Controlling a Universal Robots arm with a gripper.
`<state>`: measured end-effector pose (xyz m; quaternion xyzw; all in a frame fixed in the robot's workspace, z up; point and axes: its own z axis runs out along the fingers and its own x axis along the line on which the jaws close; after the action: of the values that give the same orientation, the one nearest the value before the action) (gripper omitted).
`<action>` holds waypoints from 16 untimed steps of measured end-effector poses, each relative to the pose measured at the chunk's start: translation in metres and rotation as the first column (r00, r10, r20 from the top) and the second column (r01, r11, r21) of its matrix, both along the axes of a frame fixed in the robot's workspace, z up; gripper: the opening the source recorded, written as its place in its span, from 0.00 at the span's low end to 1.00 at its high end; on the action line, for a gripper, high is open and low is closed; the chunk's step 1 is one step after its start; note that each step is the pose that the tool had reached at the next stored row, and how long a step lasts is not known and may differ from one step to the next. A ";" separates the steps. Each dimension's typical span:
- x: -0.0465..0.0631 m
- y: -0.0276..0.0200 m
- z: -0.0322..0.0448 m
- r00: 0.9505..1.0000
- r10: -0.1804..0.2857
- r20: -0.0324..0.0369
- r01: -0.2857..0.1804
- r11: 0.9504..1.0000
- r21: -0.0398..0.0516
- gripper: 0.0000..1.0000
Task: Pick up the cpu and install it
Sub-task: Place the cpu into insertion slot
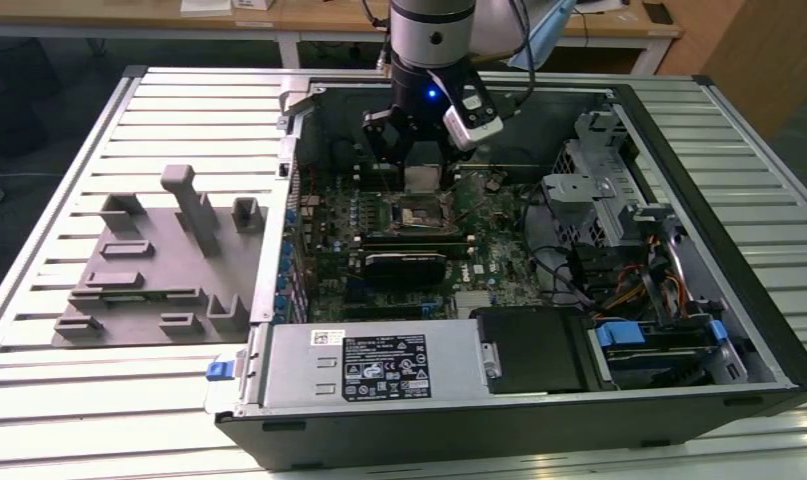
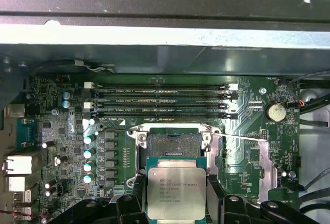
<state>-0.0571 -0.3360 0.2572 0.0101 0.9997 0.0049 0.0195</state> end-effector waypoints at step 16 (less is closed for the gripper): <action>0.000 0.0000 0.0000 0.981 -0.192 0.000 0.192 0.981 0.000 0.55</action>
<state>-0.0571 -0.3360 0.2571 0.1063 0.9941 0.0030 0.0199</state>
